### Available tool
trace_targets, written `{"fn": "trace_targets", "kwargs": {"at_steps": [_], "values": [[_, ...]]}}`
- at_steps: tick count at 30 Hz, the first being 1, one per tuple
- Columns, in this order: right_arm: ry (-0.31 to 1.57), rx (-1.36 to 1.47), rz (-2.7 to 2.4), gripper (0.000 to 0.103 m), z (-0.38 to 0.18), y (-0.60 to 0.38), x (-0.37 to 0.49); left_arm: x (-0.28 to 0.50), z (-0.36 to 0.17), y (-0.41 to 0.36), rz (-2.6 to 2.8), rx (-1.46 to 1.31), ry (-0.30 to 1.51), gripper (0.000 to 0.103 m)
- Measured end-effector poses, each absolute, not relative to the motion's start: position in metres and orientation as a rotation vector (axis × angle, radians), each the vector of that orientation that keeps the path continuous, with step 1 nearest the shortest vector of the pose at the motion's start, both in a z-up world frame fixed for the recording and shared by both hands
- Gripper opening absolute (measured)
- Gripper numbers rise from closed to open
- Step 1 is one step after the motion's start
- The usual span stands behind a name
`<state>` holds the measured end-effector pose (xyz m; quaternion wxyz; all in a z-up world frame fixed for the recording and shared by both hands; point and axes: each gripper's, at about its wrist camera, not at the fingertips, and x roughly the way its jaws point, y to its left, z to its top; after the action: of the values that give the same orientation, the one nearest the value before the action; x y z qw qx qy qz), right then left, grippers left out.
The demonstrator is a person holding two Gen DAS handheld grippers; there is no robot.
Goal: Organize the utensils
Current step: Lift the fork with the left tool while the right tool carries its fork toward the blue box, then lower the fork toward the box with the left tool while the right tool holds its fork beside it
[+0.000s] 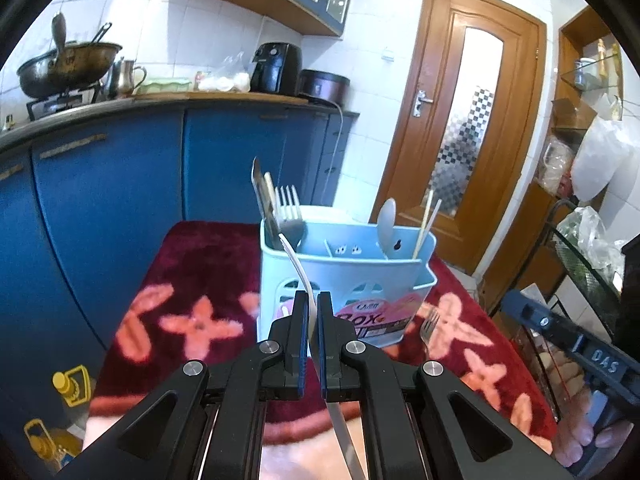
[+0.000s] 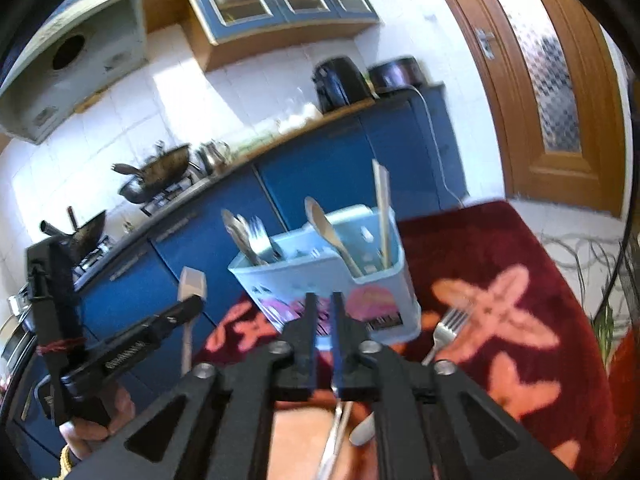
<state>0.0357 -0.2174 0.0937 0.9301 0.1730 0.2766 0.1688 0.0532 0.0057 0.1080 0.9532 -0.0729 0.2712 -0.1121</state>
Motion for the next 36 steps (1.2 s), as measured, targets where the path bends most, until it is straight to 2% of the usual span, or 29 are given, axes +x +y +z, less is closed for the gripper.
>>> {"fn": "trace_targets", "kwargs": {"at_steps": [2, 10, 16, 31, 33, 34, 35, 36], "values": [[0.601, 0.359, 0.325, 0.027, 0.085, -0.222, 0.041, 0.054, 0.104, 0.007, -0.225, -0.15, 0.563, 0.004], [0.809, 0.402, 0.224, 0.033, 0.036, -0.242, 0.077, 0.057, 0.091, 0.008, -0.204, -0.146, 0.584, 0.004], [0.872, 0.425, 0.132, 0.044, 0.004, -0.26, 0.104, 0.06, 0.082, 0.008, -0.204, -0.142, 0.603, 0.004], [0.874, 0.455, 0.163, 0.051, -0.023, -0.28, 0.159, 0.076, 0.069, 0.009, -0.192, -0.153, 0.632, 0.004], [0.87, 0.453, 0.172, 0.042, -0.024, -0.281, 0.159, 0.078, 0.067, 0.009, -0.188, -0.155, 0.638, 0.004], [0.871, 0.456, 0.18, 0.025, -0.024, -0.28, 0.159, 0.079, 0.066, 0.008, -0.187, -0.156, 0.64, 0.004], [0.869, 0.463, 0.19, 0.013, -0.024, -0.281, 0.158, 0.08, 0.065, 0.008, -0.185, -0.156, 0.643, 0.004], [0.86, 0.473, 0.202, 0.011, -0.024, -0.282, 0.156, 0.08, 0.064, 0.007, -0.183, -0.155, 0.645, 0.004]]}}
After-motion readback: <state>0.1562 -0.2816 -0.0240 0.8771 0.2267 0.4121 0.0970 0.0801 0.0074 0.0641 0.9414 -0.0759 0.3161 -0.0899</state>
